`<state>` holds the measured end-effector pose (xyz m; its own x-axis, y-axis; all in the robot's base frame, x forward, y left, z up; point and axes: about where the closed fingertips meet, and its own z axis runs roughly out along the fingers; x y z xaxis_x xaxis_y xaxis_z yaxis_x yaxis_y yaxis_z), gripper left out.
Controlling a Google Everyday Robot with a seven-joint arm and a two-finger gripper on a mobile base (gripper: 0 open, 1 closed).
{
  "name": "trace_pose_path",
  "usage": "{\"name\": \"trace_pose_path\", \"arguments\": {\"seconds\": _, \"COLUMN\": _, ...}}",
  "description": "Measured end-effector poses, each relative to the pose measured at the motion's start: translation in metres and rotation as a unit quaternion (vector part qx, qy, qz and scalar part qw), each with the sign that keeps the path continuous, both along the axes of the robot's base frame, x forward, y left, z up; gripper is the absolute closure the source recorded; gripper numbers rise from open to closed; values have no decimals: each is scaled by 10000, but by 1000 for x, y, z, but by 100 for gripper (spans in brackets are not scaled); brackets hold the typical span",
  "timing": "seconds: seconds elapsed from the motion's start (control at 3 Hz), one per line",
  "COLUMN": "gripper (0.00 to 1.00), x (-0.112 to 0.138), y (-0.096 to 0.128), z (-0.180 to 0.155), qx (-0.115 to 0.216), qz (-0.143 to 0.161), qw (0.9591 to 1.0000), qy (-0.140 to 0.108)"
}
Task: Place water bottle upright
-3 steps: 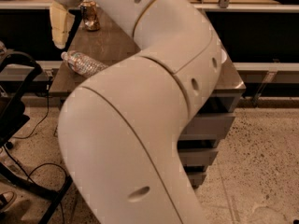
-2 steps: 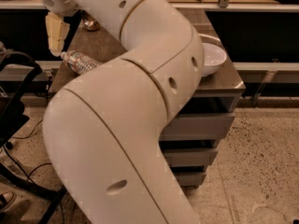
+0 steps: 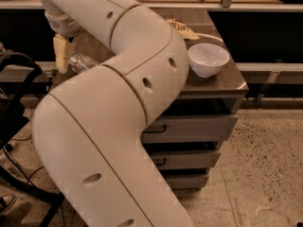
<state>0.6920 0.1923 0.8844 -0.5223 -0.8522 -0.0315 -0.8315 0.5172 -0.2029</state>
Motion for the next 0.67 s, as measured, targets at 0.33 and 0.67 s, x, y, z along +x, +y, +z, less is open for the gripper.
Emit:
{"name": "trace_pose_path", "arguments": {"seconds": 0.33, "gripper": 0, "x": -2, "y": -11, "z": -23, "qx": -18, "qz": -329, "qw": 9990, "qy": 286}}
{"name": "trace_pose_path", "arguments": {"seconds": 0.67, "gripper": 18, "x": -6, "y": -25, "z": -37, "qx": 52, "qz": -611, "qw": 9965, "qy": 563}}
